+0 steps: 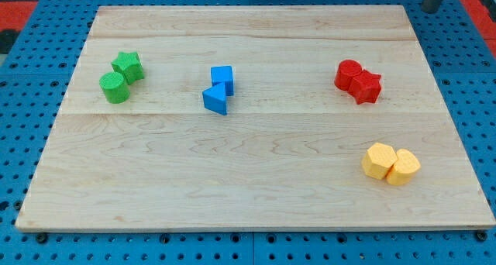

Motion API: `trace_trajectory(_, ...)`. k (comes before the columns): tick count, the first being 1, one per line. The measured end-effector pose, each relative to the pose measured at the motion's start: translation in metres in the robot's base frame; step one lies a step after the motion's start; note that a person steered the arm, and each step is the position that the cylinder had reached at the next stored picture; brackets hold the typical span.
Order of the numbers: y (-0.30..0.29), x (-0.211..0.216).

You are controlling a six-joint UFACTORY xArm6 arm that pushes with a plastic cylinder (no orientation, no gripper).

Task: Slide red circle and red star closer to the yellow hexagon

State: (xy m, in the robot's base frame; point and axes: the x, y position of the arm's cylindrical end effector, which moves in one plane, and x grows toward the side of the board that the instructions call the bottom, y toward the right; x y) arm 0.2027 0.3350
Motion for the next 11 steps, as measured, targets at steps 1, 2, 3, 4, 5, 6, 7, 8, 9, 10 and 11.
trace_trajectory(1, 0.000, 0.000)
trace_trajectory(2, 0.001, 0.001)
trace_trajectory(3, 0.010, -0.004)
trace_trajectory(4, 0.009, -0.001)
trace_trajectory(5, 0.009, -0.001)
trace_trajectory(6, 0.009, -0.001)
trace_trajectory(7, 0.009, -0.001)
trace_trajectory(8, 0.009, -0.002)
trace_trajectory(9, 0.009, -0.002)
trace_trajectory(10, -0.012, 0.017)
trace_trajectory(11, -0.055, 0.060)
